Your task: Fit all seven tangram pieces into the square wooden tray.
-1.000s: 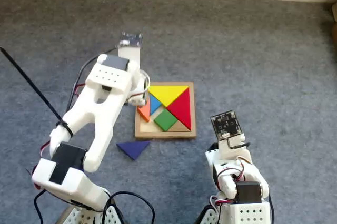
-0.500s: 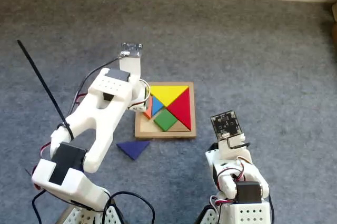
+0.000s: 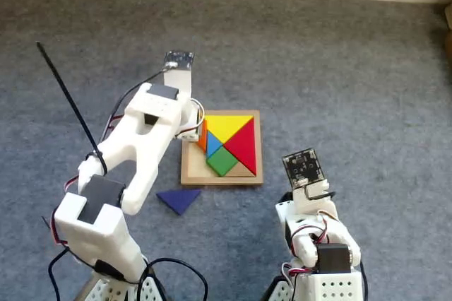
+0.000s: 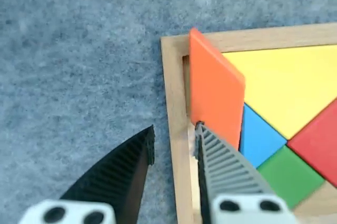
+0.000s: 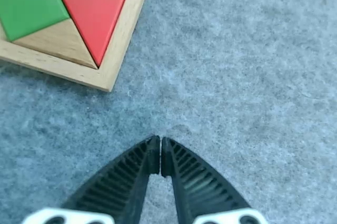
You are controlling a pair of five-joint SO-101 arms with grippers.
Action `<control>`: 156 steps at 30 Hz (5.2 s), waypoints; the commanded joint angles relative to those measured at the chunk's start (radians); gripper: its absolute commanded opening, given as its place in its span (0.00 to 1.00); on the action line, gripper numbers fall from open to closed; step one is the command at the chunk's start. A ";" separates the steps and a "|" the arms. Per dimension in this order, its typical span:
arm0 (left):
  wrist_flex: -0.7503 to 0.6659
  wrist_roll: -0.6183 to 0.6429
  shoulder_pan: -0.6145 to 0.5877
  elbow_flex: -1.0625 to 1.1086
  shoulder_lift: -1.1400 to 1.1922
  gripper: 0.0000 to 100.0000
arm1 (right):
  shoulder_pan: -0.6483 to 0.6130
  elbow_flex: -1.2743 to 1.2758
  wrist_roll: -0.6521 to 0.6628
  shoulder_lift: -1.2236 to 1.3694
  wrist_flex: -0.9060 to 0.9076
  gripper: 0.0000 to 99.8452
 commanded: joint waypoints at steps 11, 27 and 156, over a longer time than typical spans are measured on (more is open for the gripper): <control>-0.002 -0.002 0.019 0.099 -0.298 0.14 | 0.012 0.113 0.002 -0.018 -0.019 0.02; -0.374 0.003 0.018 0.177 -0.189 0.15 | 0.012 0.113 0.002 -0.018 -0.019 0.02; 0.236 -0.848 0.274 0.303 -0.622 0.05 | 0.012 0.113 0.002 -0.018 -0.019 0.02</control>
